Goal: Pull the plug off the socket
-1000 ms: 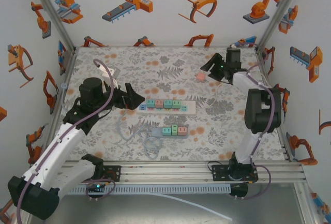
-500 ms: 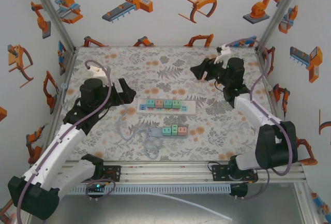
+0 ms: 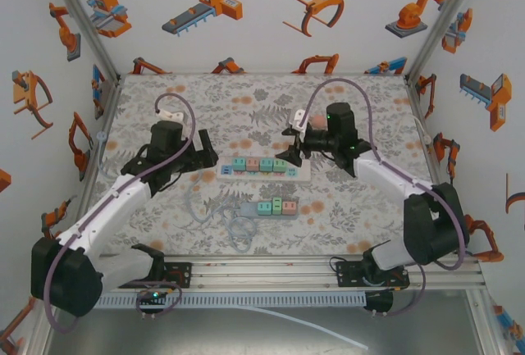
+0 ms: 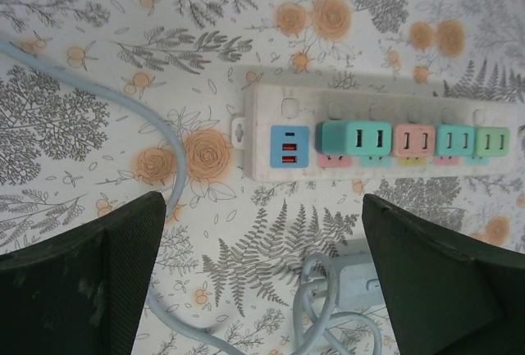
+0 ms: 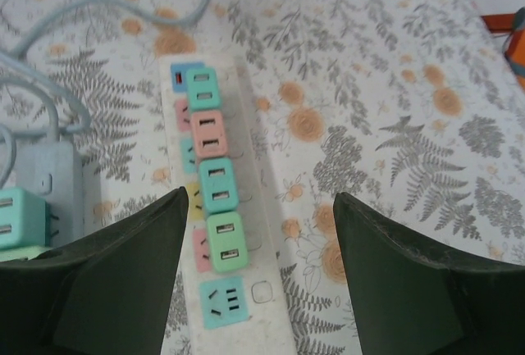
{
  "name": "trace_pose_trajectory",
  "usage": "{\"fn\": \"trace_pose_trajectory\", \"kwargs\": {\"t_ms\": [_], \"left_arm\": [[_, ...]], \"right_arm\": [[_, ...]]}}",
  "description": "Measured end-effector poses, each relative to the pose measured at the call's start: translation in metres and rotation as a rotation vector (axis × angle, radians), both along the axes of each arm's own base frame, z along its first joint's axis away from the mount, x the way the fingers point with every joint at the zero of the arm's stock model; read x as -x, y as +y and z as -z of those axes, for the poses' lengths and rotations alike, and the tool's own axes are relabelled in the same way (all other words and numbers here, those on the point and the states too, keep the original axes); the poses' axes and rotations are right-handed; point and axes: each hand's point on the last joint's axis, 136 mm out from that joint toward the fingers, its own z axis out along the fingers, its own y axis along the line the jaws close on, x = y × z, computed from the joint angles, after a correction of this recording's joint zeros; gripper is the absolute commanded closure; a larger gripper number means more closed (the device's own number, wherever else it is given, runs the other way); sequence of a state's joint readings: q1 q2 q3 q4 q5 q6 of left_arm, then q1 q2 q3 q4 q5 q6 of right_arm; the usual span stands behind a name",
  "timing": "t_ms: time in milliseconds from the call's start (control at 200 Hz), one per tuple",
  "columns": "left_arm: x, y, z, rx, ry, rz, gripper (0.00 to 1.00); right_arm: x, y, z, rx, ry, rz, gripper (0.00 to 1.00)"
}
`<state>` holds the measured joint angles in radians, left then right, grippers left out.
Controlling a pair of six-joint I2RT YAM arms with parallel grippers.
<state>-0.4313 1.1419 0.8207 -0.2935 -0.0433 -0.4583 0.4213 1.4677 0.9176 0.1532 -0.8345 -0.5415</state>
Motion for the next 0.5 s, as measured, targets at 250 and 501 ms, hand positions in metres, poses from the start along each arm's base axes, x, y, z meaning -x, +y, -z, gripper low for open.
{"fn": "trace_pose_trajectory", "kwargs": {"t_ms": [250, 501], "left_arm": [[-0.005, -0.011, 0.034, -0.015, 0.107, 0.031, 0.03], [-0.015, -0.015, 0.068, -0.042, 0.2, 0.016, 0.07]], "right_arm": [[0.007, 0.006, 0.056, 0.183, 0.05, -0.066, 0.38], [0.005, 0.013, 0.091, 0.283, 0.088, -0.106, 0.48]]}}
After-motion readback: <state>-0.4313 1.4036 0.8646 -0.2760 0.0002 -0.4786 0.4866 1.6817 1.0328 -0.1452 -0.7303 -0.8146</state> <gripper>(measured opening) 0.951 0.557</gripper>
